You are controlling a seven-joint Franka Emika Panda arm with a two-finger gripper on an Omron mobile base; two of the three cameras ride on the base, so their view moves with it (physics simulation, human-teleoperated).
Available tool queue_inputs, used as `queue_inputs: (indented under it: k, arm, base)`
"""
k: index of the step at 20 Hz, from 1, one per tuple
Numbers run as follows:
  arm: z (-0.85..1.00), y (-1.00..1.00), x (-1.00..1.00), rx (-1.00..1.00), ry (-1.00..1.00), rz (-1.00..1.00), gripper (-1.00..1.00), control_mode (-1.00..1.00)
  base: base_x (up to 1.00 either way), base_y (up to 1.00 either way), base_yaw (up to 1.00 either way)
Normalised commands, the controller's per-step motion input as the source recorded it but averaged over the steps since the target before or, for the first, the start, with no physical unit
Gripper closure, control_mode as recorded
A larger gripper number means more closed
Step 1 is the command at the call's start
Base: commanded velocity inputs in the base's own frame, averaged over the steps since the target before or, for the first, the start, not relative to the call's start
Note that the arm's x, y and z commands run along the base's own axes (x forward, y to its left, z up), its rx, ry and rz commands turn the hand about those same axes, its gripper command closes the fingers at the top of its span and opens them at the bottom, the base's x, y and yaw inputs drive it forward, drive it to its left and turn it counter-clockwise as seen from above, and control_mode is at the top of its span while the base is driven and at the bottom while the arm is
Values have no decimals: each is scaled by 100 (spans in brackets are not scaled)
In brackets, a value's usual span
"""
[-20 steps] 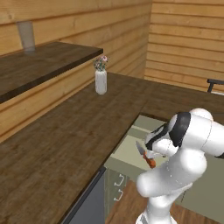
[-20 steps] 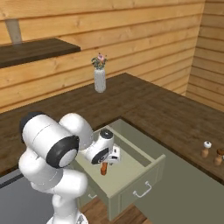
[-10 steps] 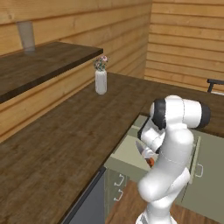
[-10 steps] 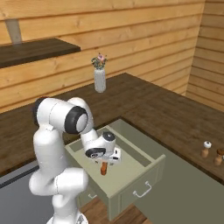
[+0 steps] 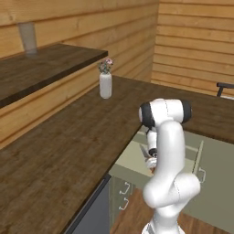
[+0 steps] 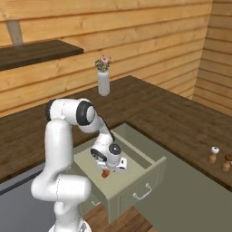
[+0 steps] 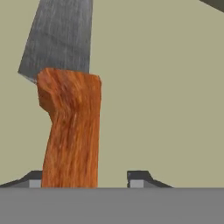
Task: Pick up the knife from the drawer and place it on the cutting board. Then place the meat from the plate to the cutting board.
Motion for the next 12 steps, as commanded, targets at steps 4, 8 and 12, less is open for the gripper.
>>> queue_inputs:
  k: [4,8,12]
  arm:
    - [-19,-5,21,0,0,0,100,-100]
    - [23,-79,-56,3,0,0,100,-100]
    - [52,-75,-52,7,0,1,100,-100]
  base:
    - [0,0,0]
    - [0,0,0]
    - [0,0,0]
